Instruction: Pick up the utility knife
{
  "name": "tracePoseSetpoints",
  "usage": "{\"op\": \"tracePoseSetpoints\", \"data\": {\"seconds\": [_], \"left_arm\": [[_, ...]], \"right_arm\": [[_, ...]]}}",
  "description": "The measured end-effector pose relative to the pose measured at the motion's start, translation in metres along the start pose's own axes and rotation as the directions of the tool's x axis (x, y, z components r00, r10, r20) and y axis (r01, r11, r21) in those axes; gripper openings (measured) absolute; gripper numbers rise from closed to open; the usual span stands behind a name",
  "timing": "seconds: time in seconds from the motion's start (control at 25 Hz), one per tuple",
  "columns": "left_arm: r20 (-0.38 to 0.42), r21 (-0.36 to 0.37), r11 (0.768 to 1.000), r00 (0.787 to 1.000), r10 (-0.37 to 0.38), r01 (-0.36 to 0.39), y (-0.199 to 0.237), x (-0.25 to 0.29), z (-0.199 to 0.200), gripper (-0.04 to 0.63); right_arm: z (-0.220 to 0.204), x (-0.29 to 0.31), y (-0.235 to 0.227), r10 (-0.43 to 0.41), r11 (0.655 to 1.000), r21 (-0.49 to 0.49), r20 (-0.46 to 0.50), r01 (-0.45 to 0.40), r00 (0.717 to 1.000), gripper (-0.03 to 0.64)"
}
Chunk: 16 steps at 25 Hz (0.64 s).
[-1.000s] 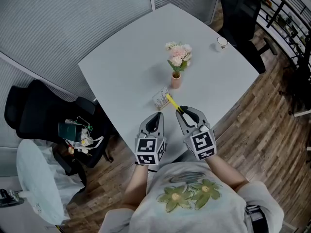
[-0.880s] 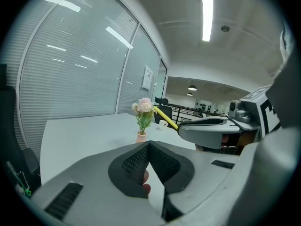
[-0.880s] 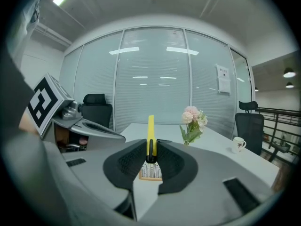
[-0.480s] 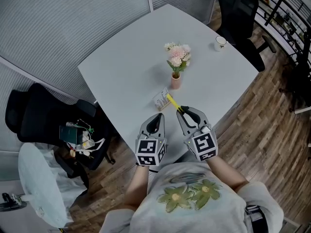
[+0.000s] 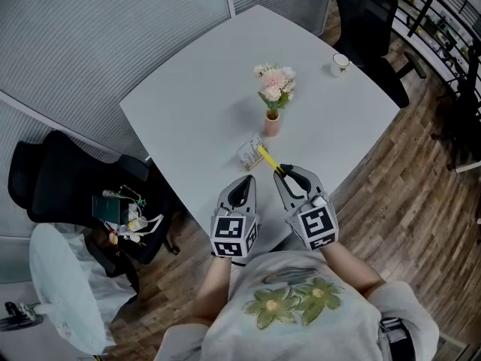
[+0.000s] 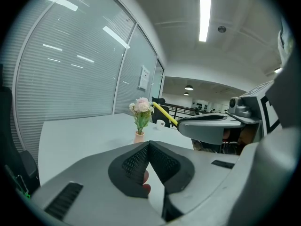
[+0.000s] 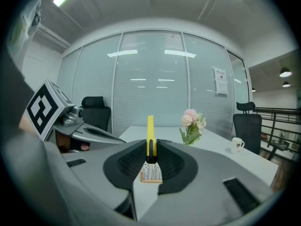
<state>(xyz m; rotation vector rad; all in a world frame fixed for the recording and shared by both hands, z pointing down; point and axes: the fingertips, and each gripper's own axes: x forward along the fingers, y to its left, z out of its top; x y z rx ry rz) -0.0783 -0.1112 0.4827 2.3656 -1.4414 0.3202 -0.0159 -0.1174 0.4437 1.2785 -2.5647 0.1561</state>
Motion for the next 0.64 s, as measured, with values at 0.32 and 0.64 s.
{"op": "tracePoseSetpoints", "data": {"seconds": [0.32,0.64], "left_arm": [[0.007,-0.003,1.0,1.0,-0.002,0.002,0.005,-0.005,0.0,0.002],[0.007,-0.004,1.0,1.0,-0.005,0.005,0.012,-0.008,-0.002,0.003]], "right_arm": [[-0.001,0.001,0.006,-0.004,1.0,-0.007,-0.01,0.003,1.0,0.066],[-0.002,0.006,0.015,-0.001,1.0,-0.016,-0.019,0.001,1.0,0.066]]}}
